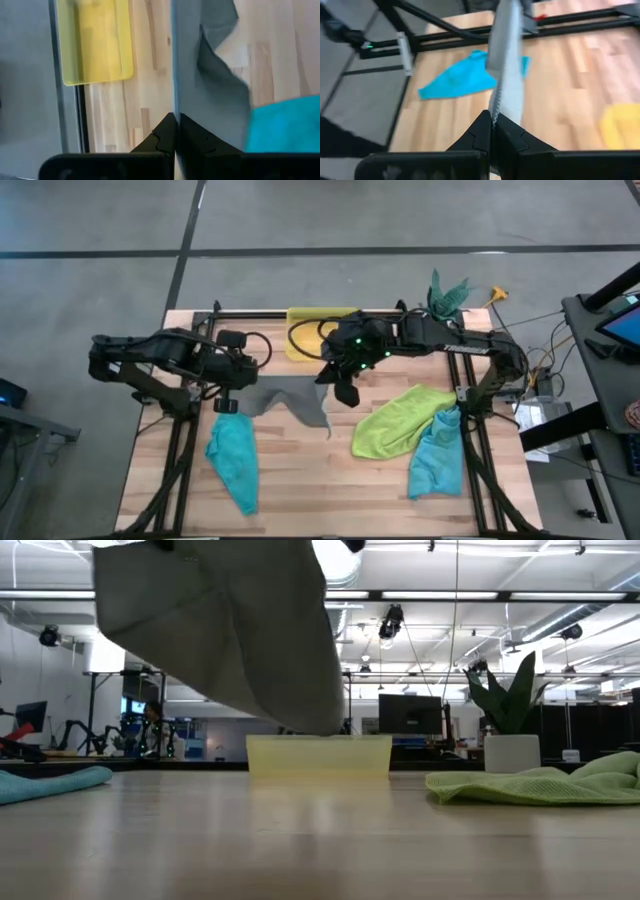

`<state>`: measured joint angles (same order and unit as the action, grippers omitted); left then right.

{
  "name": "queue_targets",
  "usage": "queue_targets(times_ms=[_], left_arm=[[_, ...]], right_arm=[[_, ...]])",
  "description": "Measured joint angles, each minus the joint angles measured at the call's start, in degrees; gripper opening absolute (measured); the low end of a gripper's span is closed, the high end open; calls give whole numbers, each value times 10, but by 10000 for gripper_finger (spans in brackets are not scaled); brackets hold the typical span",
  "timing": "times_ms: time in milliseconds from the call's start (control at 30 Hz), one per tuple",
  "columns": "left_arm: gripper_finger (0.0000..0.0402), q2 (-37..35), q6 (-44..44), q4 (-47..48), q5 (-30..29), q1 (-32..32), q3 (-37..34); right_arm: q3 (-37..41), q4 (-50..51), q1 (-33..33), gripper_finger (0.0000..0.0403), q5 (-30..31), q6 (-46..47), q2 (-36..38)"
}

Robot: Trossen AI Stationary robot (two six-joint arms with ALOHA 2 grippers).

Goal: Fold microfiber towels
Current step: Fold the gray microfiber cloth

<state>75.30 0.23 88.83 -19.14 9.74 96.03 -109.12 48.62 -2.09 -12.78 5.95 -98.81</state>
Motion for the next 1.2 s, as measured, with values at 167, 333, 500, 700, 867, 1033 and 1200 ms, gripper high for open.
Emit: queue_targets(times_ms=[167, 333, 500, 700, 867, 1033, 1200], left_arm=[[0, -14, -14, -34, 4, 0, -28], [0, -24, -15, -45, 8, 0, -52], [0, -26, -14, -48, 8, 0, -70], [0, -27, -15, -54, 9, 0, -87], [0, -27, -15, -60, 10, 0, -87], [0, -29, -14, -77, 11, 0, -87], [0, -32, -18, -77, 7, 0, -87]], right_arm=[[0, -10, -8, 8, 27, -11, 31], [0, -10, -8, 8, 122, -9, 57], [0, -24, -17, 8, 78, -21, 69], [0, -6, -24, 8, 107, -22, 76], [0, -8, -22, 8, 94, -10, 78], [0, -11, -24, 8, 95, -18, 77], [0, -9, -26, 8, 134, 3, 77]])
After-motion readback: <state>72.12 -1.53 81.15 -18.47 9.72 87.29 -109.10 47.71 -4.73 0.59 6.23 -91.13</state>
